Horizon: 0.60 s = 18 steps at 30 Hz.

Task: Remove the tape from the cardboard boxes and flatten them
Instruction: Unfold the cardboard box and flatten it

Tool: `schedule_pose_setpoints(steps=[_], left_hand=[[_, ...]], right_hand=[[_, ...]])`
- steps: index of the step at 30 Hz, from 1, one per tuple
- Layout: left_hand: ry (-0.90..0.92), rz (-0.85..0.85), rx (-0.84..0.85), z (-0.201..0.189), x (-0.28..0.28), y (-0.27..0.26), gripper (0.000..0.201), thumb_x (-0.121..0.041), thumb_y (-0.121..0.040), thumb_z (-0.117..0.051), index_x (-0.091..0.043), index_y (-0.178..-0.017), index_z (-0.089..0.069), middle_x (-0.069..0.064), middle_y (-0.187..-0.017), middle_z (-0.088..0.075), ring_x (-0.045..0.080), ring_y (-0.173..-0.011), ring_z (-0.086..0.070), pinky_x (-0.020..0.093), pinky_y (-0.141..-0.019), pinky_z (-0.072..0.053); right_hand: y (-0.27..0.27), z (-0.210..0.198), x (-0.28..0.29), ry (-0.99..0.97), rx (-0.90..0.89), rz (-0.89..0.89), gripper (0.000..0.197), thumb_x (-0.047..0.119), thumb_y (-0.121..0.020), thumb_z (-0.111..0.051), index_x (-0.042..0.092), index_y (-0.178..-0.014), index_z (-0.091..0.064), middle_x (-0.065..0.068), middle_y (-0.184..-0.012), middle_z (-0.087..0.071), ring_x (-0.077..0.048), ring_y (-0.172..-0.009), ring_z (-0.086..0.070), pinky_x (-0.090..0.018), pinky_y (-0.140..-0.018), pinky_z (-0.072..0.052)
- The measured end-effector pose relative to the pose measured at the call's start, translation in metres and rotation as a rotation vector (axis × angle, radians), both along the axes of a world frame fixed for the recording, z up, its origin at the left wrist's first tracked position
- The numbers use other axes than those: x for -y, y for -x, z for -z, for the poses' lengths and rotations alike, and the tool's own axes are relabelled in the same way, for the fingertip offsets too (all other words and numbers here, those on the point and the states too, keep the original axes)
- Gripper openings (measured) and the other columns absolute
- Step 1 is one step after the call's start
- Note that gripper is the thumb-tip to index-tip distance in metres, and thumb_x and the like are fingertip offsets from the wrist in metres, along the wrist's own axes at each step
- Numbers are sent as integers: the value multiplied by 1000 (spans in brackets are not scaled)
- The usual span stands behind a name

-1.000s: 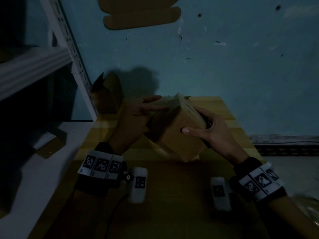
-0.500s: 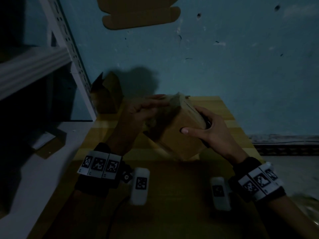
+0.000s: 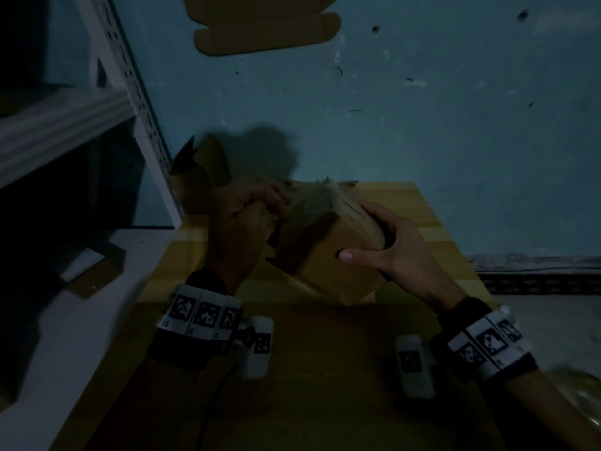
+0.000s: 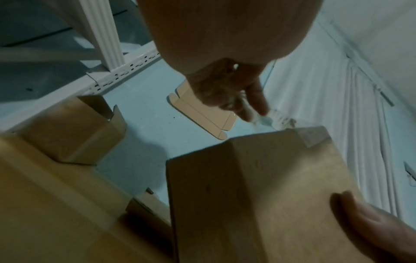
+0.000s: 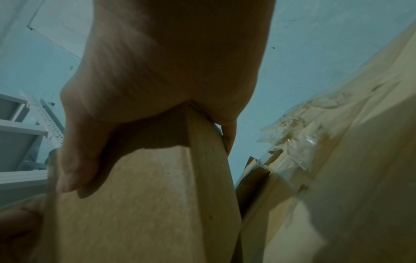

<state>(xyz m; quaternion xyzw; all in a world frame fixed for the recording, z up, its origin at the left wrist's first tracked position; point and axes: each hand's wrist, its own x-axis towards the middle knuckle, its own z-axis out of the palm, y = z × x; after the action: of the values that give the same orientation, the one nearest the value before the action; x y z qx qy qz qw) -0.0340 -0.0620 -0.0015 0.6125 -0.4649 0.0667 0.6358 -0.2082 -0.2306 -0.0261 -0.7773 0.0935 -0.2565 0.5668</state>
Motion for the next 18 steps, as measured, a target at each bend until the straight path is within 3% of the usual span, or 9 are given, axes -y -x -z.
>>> schedule_pose_setpoints(steps=[2, 3, 5, 6, 8, 10, 13, 18], left_hand=[[-40, 62, -17, 0, 1, -1, 36, 10, -87, -42, -2, -62, -66, 7, -77, -68, 5, -76, -62, 21, -72, -44], [-73, 60, -40, 0, 3, -2, 39, 8, -90, -43, -6, -62, -66, 1, -76, -69, 1, -73, -61, 24, -72, -44], [-97, 79, -53, -3, 3, 1, 30, -11, -97, -48, -11, -73, -67, -11, -86, -69, -1, -80, -61, 23, -76, -45], [-100, 110, -22, -4, 1, 3, 22, -24, -94, -55, -9, -83, -68, -6, -97, -66, 4, -88, -62, 21, -78, -47], [-135, 128, 47, -7, -1, 7, 32, -35, -83, -70, -7, -100, -71, 13, -113, -58, 14, -105, -60, 22, -85, -50], [-150, 119, 90, -8, -1, 7, 34, -30, -77, -81, -12, -105, -74, 16, -117, -56, 6, -112, -56, 18, -88, -48], [-123, 110, 75, -7, 1, 7, 33, -24, -72, -80, -12, -102, -75, 10, -117, -58, -4, -111, -54, 16, -90, -48], [-97, 36, 96, -5, 3, 7, 16, -15, -75, -81, -8, -87, -74, 6, -107, -61, -4, -101, -57, 11, -84, -46]], right_hand=[[0, 0, -1, 10, -13, 6, 83, 36, -60, -90, 27, -137, -57, 17, -123, -68, -4, -109, -69, -24, -84, -60], [-1, 0, -1, 10, -13, 9, 82, 36, -61, -90, 30, -136, -57, 19, -123, -69, -3, -109, -69, -24, -84, -59], [-1, -1, -1, 4, -4, 5, 72, 32, -62, -89, 37, -127, -58, 26, -116, -70, -1, -106, -69, -20, -81, -58], [0, -1, -1, 1, -1, 1, 70, 31, -62, -89, 39, -124, -58, 28, -113, -70, -1, -105, -70, -19, -80, -58], [0, -1, -2, 1, -2, 3, 67, 29, -62, -89, 39, -121, -59, 28, -112, -71, -1, -104, -70, -19, -80, -58], [-1, 0, -1, 0, -2, 4, 68, 29, -62, -89, 37, -122, -60, 24, -114, -72, -3, -105, -70, -20, -81, -58], [-1, 0, -2, 9, -2, 5, 73, 30, -61, -89, 33, -127, -59, 20, -116, -71, -3, -105, -70, -21, -81, -59], [0, -3, -4, 26, -3, -14, 64, 26, -62, -87, 42, -116, -57, 36, -105, -69, 4, -101, -69, -14, -77, -56]])
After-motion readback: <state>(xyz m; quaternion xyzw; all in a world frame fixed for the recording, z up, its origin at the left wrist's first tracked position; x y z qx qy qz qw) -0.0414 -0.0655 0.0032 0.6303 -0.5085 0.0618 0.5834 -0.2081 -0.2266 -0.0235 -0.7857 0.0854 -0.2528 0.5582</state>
